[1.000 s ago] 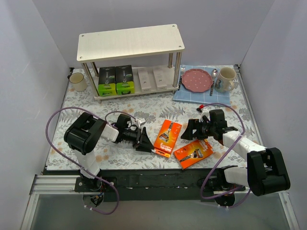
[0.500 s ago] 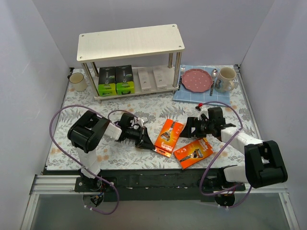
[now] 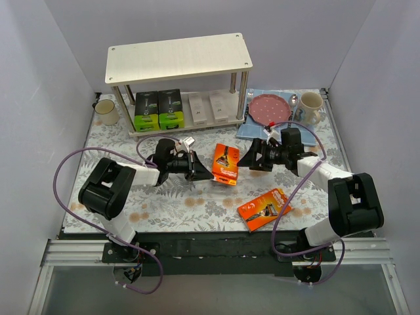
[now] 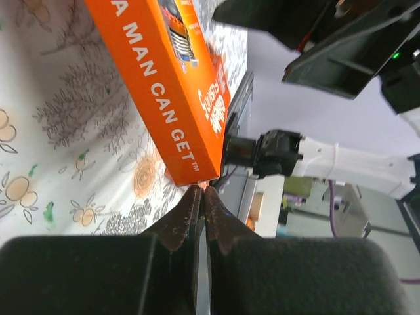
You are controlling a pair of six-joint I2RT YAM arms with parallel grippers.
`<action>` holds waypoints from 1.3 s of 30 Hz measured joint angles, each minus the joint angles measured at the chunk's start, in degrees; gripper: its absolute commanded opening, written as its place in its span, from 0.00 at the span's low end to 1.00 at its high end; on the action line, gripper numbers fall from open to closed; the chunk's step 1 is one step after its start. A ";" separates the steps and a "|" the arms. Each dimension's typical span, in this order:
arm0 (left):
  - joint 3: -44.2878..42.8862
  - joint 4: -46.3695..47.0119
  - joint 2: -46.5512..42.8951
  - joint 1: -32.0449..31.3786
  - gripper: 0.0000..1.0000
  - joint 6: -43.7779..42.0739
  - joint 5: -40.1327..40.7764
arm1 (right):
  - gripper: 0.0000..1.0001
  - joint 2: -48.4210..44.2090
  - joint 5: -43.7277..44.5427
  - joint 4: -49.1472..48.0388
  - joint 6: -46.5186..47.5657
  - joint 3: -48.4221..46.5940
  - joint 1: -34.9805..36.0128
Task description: Place and organize the shaving razors onto the shelf
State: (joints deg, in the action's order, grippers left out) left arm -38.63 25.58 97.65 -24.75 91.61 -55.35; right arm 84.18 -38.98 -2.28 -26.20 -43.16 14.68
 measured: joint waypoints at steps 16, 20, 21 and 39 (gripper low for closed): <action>0.81 10.23 1.51 -2.21 0.00 11.37 4.11 | 0.97 7.32 -0.37 -2.29 -19.91 2.36 2.10; 1.55 11.06 1.57 -3.34 0.00 11.74 4.15 | 0.83 9.40 -0.33 -2.95 -21.70 0.09 3.10; 1.70 11.08 1.57 -3.52 0.00 11.69 4.15 | 0.80 9.46 -0.35 -3.13 -21.73 -0.46 3.23; 0.09 3.13 2.89 -3.78 0.55 0.39 3.48 | 0.29 2.21 0.44 -1.09 -9.20 -0.22 3.48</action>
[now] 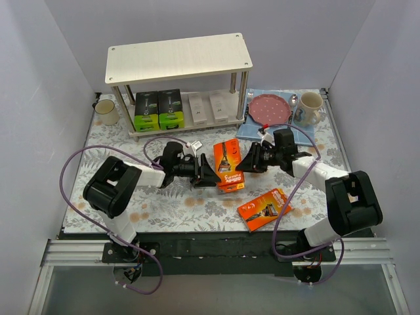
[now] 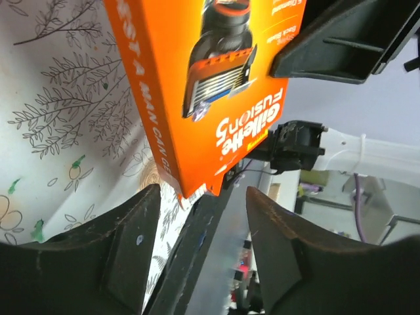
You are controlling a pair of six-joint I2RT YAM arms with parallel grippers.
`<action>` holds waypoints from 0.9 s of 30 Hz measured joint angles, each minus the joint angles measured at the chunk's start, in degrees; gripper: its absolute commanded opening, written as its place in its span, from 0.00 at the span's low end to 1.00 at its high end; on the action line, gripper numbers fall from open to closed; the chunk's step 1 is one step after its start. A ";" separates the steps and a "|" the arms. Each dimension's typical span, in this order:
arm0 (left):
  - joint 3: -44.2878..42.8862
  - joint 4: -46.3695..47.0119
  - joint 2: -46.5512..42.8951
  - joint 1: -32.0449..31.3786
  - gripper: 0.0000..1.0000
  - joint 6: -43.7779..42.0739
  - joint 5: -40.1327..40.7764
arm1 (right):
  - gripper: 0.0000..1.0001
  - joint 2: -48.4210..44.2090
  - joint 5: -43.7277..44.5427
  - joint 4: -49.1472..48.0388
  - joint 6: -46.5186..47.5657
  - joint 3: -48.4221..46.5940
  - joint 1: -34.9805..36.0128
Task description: Place and organize the shaving razors onto the shelf
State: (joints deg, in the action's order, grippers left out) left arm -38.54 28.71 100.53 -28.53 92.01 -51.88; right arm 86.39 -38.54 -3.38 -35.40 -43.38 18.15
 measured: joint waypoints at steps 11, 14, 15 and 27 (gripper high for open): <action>-7.41 -30.95 -19.23 2.23 0.57 -29.97 -2.43 | 0.22 -3.74 -2.71 13.90 17.35 -11.78 0.28; -9.84 -41.20 -26.60 3.50 0.57 -40.50 -0.22 | 0.24 -3.67 -5.42 13.64 19.19 -16.74 0.13; -10.05 -43.93 -29.09 3.78 0.57 -43.23 0.79 | 0.25 -3.39 -6.38 13.51 19.32 -18.75 0.04; -14.23 -61.27 -36.20 10.62 0.58 -60.67 9.11 | 0.24 12.31 -8.46 5.55 14.71 -55.95 -1.29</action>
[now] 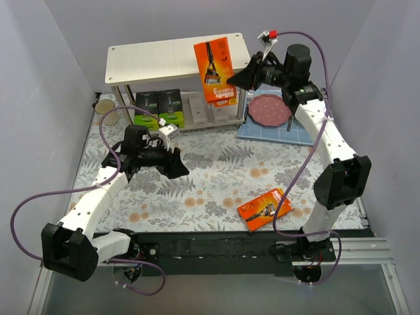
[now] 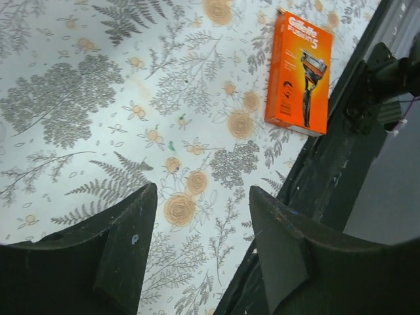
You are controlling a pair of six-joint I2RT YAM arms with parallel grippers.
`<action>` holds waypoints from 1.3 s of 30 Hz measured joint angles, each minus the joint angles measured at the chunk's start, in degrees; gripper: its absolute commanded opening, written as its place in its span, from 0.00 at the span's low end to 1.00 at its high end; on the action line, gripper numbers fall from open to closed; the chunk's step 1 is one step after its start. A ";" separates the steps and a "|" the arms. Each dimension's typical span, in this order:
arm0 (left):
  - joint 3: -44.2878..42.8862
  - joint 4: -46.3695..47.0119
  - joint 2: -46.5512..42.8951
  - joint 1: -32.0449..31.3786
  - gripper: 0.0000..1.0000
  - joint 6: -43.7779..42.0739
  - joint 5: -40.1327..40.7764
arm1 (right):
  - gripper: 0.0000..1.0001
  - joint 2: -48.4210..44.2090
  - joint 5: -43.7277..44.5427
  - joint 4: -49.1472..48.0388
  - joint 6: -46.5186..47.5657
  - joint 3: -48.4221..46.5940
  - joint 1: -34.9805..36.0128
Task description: Place and organize the shaving razors onto the shelf
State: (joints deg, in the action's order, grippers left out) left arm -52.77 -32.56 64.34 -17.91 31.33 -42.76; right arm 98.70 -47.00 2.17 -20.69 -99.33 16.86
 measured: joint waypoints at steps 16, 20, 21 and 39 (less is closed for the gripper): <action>-10.38 -4.15 6.88 3.04 0.61 -6.99 5.18 | 0.30 21.97 3.21 -12.02 -12.13 -24.06 -1.09; -9.42 -5.11 6.62 3.63 0.61 -7.67 5.40 | 0.31 24.15 3.39 -13.22 -14.10 -26.36 -1.03; -8.92 -5.35 6.47 3.82 0.61 -7.78 5.44 | 0.31 24.41 3.45 -13.33 -14.34 -26.71 -1.03; -11.37 -5.75 11.76 4.92 0.56 -6.05 3.39 | 0.77 27.34 19.47 -11.15 -9.62 -30.64 -3.76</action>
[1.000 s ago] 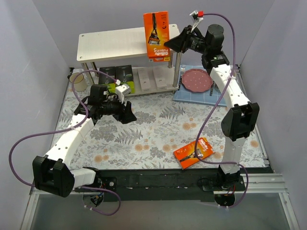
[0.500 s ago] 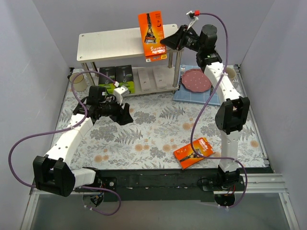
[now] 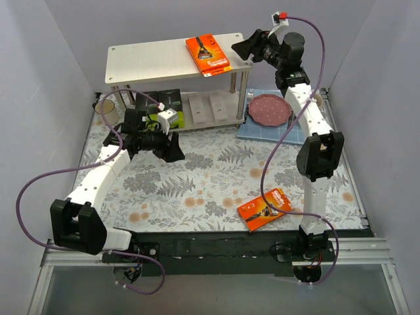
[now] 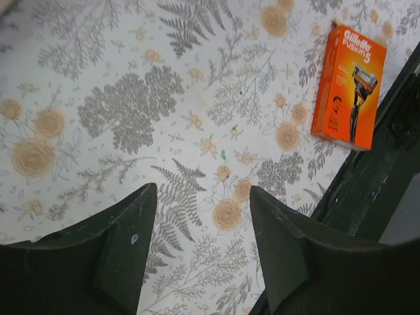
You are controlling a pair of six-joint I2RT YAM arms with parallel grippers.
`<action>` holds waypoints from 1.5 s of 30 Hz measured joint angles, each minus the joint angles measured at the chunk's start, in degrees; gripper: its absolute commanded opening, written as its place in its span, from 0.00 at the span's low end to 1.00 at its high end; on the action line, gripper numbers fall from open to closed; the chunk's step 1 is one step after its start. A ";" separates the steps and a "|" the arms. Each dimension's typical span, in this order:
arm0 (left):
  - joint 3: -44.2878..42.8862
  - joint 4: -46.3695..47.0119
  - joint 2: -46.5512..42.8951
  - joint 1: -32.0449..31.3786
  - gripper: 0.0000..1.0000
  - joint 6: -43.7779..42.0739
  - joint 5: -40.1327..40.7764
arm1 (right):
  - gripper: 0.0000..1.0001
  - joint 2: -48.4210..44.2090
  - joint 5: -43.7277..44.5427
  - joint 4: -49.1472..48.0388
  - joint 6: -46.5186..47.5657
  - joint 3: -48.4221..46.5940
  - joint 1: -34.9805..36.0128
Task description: Place and organize the shaving razors onto the shelf
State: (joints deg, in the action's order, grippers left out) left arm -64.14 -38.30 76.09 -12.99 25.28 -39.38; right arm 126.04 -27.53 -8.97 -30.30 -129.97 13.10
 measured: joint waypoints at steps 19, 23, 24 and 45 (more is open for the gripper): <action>-51.58 42.40 30.01 -3.23 0.63 4.44 25.20 | 0.74 -13.51 2.82 4.92 11.89 11.82 -4.55; -61.70 44.39 39.28 -3.26 0.00 10.14 25.90 | 0.68 -13.51 0.98 5.09 13.00 14.38 -4.00; -61.33 44.44 39.93 -3.30 0.00 11.56 26.10 | 0.67 -13.51 0.42 5.16 13.11 15.10 -3.82; -49.13 45.38 39.28 -5.68 0.00 19.12 32.28 | 0.68 -10.99 0.07 5.14 15.96 13.00 3.76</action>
State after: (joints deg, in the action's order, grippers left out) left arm -113.27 7.07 115.37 -18.68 44.40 -7.09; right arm 115.04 -27.46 -3.84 -14.35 -116.97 16.86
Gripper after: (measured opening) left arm 0.009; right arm 0.681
